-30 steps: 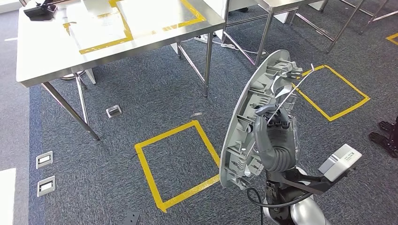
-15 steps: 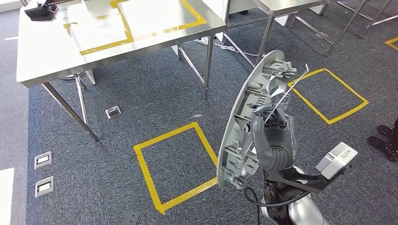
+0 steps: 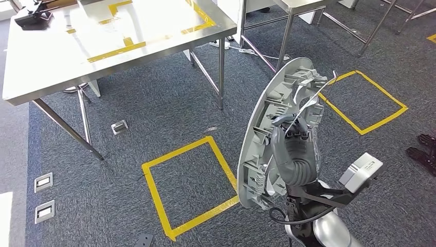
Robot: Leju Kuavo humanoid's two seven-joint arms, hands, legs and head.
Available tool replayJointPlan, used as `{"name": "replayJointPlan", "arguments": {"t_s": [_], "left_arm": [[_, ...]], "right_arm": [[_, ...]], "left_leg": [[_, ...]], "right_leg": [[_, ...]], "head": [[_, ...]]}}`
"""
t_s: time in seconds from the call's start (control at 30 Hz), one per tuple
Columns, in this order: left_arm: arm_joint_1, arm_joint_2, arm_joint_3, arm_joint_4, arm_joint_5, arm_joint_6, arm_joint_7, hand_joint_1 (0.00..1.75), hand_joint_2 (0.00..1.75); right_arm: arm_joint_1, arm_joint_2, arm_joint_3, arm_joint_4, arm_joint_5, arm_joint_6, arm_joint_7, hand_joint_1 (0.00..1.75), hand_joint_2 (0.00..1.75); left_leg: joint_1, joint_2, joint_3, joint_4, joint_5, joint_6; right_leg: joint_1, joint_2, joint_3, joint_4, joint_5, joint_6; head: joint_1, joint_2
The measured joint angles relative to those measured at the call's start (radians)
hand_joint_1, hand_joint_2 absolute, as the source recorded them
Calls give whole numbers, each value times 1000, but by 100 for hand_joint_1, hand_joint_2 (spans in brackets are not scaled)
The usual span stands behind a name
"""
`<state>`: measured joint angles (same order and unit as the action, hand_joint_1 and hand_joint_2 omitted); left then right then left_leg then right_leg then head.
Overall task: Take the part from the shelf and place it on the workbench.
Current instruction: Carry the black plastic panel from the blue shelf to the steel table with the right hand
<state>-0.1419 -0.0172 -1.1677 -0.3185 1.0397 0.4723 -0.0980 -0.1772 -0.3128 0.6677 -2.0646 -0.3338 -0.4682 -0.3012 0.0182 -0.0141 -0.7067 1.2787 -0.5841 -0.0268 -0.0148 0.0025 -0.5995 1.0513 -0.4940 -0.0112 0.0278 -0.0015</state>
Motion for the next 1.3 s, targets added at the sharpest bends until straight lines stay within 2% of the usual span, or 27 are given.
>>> {"name": "replayJointPlan", "arguments": {"t_s": [0.07,0.1,0.13,0.2,0.27,0.3,0.33,0.4,0.43,0.47,0.5,0.57,0.6,0.63,0.67,0.73,0.8,0.83,0.9,0.93,0.97,1.0,1.1,1.13,1.17,1.23,1.3], "left_arm": [[-1,1,0,0,-1,0,0,0,175],[-1,2,0,0,-1,0,0,0,175],[-2,3,0,1,-2,1,0,0,175],[-1,5,0,1,-2,1,1,0,175],[-2,5,0,1,-4,1,2,0,175],[-2,5,0,1,-4,1,3,0,175],[-3,5,0,1,-5,1,3,0,175],[-3,5,0,0,-6,0,4,0,175],[-2,5,0,1,-6,0,5,0,175],[-2,5,0,0,-6,-1,6,0,175],[-2,4,0,0,-6,-1,7,0,175],[-2,4,0,0,-7,-1,8,0,175],[-3,4,0,0,-7,-1,8,0,175],[-4,4,0,0,-7,-1,8,0,175],[-5,4,0,0,-8,-1,9,0,175],[-6,4,0,0,-8,-2,10,0,175],[-6,4,0,0,-12,-2,10,0,175],[-6,4,0,0,-14,-3,10,0,175],[-5,4,0,0,-16,-3,10,0,175],[-5,4,0,0,-15,-3,10,0,175],[-4,4,0,1,-15,-3,11,0,175],[-4,4,0,1,-14,-3,12,0,175],[-7,4,0,1,-15,-3,15,0,175],[-8,4,0,1,-16,-3,16,0,175],[-9,4,0,0,-16,-3,17,0,175],[-8,5,0,1,-17,-3,17,0,175],[-7,5,0,1,-19,-3,16,0,175]], "right_arm": [[0,0,0,1,-2,1,-2,175,175],[0,0,0,2,-3,2,-3,175,175],[-1,0,0,3,-4,3,-3,175,175],[0,0,1,4,-6,5,-4,175,175],[0,0,0,4,-8,6,-4,175,175],[-1,0,0,4,-9,8,-4,175,175],[-1,0,-1,4,-9,10,-5,175,175],[-2,1,0,6,-11,16,-6,175,175],[-2,1,0,8,-12,18,-5,175,175],[-2,1,1,10,-13,20,-4,175,175],[-2,1,1,12,-15,23,-4,175,175],[-5,1,4,13,-15,29,-2,175,175],[-9,1,5,14,-15,33,-1,175,175],[-13,1,6,15,-15,36,0,175,175],[-16,1,8,16,-15,39,2,175,175],[-21,2,11,17,-16,44,8,175,175],[-26,5,14,18,-17,50,13,175,175],[-30,6,17,19,-17,53,14,175,175],[-38,9,22,21,-17,60,16,175,175],[-40,11,24,24,-17,62,17,175,175],[-42,12,27,26,-18,65,18,175,175],[-44,14,31,29,-20,67,19,175,175],[-53,19,40,39,-25,72,23,175,175],[-57,20,43,42,-27,74,25,175,175],[-61,21,45,44,-28,76,26,175,175],[-67,22,50,48,-30,79,28,175,175],[-72,22,55,52,-31,82,29,175,175]], "left_leg": [[-12,1,36,-111,84,22],[-18,1,54,-158,111,32],[-24,2,66,-188,122,39],[-29,2,72,-208,115,48],[-23,2,85,-235,108,52],[-19,1,92,-248,106,53],[-15,1,99,-256,104,53],[-15,0,104,-256,99,56],[-16,0,107,-254,95,57],[-15,0,111,-251,90,56],[-15,-1,116,-248,84,54],[-15,-3,128,-242,69,48],[-16,-4,131,-237,63,43],[-17,-4,130,-234,58,38],[-18,-4,128,-232,56,33],[-18,-4,126,-233,54,23],[-17,-2,120,-212,36,13],[-16,-1,103,-174,15,9],[-15,0,41,-53,-34,3],[-15,0,9,1,-48,1],[-14,0,-12,29,-44,-1],[-13,0,-15,20,-20,-2],[-12,1,51,-148,90,3],[-13,1,71,-194,104,8],[-15,0,80,-216,103,13],[-16,-1,85,-228,94,26],[-13,-1,90,-235,96,36]], "right_leg": [[5,1,17,-1,-11,1],[6,1,22,-2,-16,4],[6,1,25,-3,-18,8],[4,1,24,-7,-19,19],[4,-1,20,-3,-28,29],[4,-1,9,18,-40,33],[4,-1,-13,59,-59,37],[2,0,-81,177,-98,43],[1,0,-112,224,-104,46],[0,0,-130,241,-92,47],[0,0,-130,221,-62,48],[-1,0,-90,112,14,46],[0,1,-69,61,37,43],[1,1,-55,29,43,37],[4,2,-51,18,37,31],[5,2,-48,9,33,17],[1,-1,-40,0,32,8],[-1,-3,-35,-3,31,3],[-1,-6,-29,-5,26,-3],[-1,-7,-26,-5,24,-5],[-1,-7,-23,-5,21,-5],[-1,-6,-19,-5,18,-3],[-1,-4,-2,-4,6,7],[0,-4,1,-4,4,13],[1,-3,1,-4,3,18],[1,-3,1,-9,3,30],[0,-3,-4,5,-10,40]], "head": [[1,0],[2,0],[2,0],[1,0],[1,0],[2,0],[4,0],[7,0],[8,0],[8,0],[9,0],[9,0],[8,0],[7,0],[6,0],[4,0],[1,0],[0,0],[-3,0],[-3,0],[-3,0],[-3,0],[-3,0],[-4,0],[-4,0],[-4,0],[-3,0]]}}
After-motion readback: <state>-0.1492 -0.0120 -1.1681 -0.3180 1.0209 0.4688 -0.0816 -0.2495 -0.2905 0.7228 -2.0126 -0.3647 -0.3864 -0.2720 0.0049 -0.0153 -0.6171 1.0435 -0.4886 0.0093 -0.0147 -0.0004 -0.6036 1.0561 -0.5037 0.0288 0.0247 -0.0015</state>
